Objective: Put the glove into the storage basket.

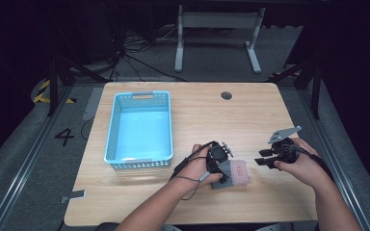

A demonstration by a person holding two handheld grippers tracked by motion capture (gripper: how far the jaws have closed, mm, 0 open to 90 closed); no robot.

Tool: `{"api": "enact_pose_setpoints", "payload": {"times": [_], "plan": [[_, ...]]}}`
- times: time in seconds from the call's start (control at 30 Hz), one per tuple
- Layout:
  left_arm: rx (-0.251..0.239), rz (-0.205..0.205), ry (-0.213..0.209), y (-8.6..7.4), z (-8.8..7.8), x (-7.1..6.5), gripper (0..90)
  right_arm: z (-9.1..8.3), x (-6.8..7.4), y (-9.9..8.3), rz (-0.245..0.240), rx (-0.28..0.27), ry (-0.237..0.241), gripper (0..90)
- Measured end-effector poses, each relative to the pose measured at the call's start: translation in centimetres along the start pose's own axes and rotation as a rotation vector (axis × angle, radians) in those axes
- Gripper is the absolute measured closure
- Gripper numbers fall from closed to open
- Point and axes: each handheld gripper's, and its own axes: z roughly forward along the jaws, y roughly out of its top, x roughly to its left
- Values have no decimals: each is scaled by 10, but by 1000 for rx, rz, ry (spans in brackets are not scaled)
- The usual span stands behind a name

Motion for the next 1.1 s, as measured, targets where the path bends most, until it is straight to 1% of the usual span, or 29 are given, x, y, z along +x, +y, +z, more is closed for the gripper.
{"api": "enact_pose_setpoints", "payload": {"times": [0.07, 0.13, 0.2, 0.27, 0.4, 0.47, 0.53, 0.6, 0.63, 0.7, 0.8, 0.9, 0.93, 1.03, 1.1], "plan": [[-1, 3, -1, 0, 1, 0, 236, 1, 1, 0, -5, -1, 7, 577], [-2, 10, 2, 0, 3, -1, 217, 2, 2, 1, -13, -8, 28, 574], [1, 21, 15, -1, 4, -3, 205, 2, 3, 1, -19, -13, 32, 574], [5, 22, 26, -1, 5, -4, 206, 2, 3, 2, -19, -17, 35, 574], [4, 26, 43, -1, 6, -5, 229, 0, 4, 2, -15, -19, 32, 574], [11, 15, 51, 0, 6, -7, 255, 0, 4, 2, -14, -24, 33, 569], [26, 6, 60, 1, 6, -8, 284, -1, 4, 2, -12, -29, 39, 560], [27, 6, 61, 1, 5, -10, 316, -2, 3, 2, -11, -34, 43, 560], [17, 5, 61, 1, 5, -10, 358, -2, 3, 2, -9, -35, 44, 560], [15, 2, 45, 0, 3, -11, 507, -3, 3, 2, -4, -38, 46, 560], [7, 4, 41, -1, 2, -12, 618, -3, 3, 3, -10, -42, 49, 563], [-7, 5, 44, -2, 1, -13, 670, -4, 2, 5, -7, -43, 58, 571], [-6, 10, 47, -2, 1, -13, 681, -4, 1, 5, -10, -45, 61, 573], [-17, 32, 40, -3, -2, -12, 697, -3, -1, 8, -12, -48, 63, 578], [-23, 36, 43, -4, -6, -13, 702, -3, -3, 9, -11, -51, 65, 580]]}}
